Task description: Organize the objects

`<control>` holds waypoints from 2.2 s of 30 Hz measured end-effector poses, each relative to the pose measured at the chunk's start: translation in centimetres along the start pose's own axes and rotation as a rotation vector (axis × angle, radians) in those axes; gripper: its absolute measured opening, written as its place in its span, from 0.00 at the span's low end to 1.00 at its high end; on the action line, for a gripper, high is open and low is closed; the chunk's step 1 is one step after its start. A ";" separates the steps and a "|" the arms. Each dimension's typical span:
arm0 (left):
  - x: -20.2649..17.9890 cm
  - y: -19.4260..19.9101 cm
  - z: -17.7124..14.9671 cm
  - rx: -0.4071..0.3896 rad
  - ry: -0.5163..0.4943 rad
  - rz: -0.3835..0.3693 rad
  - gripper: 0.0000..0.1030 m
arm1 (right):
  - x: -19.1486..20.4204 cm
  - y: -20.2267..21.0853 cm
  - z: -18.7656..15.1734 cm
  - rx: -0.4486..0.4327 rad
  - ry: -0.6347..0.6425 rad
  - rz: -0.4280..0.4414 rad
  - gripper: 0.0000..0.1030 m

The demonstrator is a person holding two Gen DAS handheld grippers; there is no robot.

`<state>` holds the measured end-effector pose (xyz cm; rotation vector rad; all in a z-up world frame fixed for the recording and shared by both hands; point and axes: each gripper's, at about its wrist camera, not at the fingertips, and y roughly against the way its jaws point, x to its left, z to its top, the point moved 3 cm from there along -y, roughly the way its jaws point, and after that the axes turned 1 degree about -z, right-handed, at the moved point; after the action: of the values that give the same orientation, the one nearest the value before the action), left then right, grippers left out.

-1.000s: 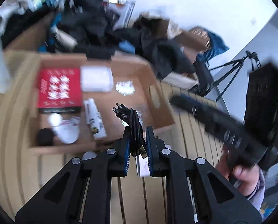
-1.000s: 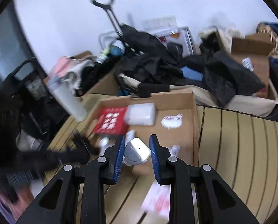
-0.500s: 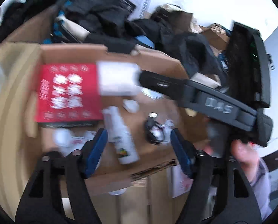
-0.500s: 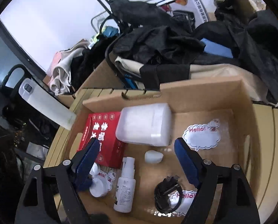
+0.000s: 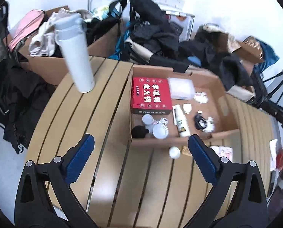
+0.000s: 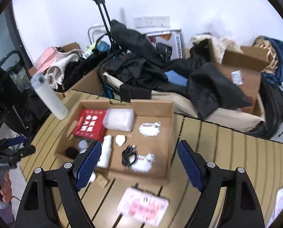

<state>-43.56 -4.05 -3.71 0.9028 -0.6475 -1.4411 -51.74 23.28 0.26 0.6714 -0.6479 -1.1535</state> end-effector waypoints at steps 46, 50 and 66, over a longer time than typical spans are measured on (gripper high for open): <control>-1.0 -0.7 -12.3 -0.120 -0.226 -0.001 1.00 | 11.0 -9.7 -16.3 0.099 0.230 0.074 0.62; -0.4 -3.6 -11.9 -0.081 -0.205 -0.029 1.00 | 11.3 -13.4 -15.1 0.121 0.334 0.060 0.48; -8.5 -14.0 -8.7 0.032 -0.301 -0.137 0.68 | 7.7 -7.5 -17.2 0.002 0.212 0.022 0.28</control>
<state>-44.52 6.68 -18.80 0.7729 -0.8467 -1.7130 -41.09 16.37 -15.50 0.7747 -0.4751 -1.0448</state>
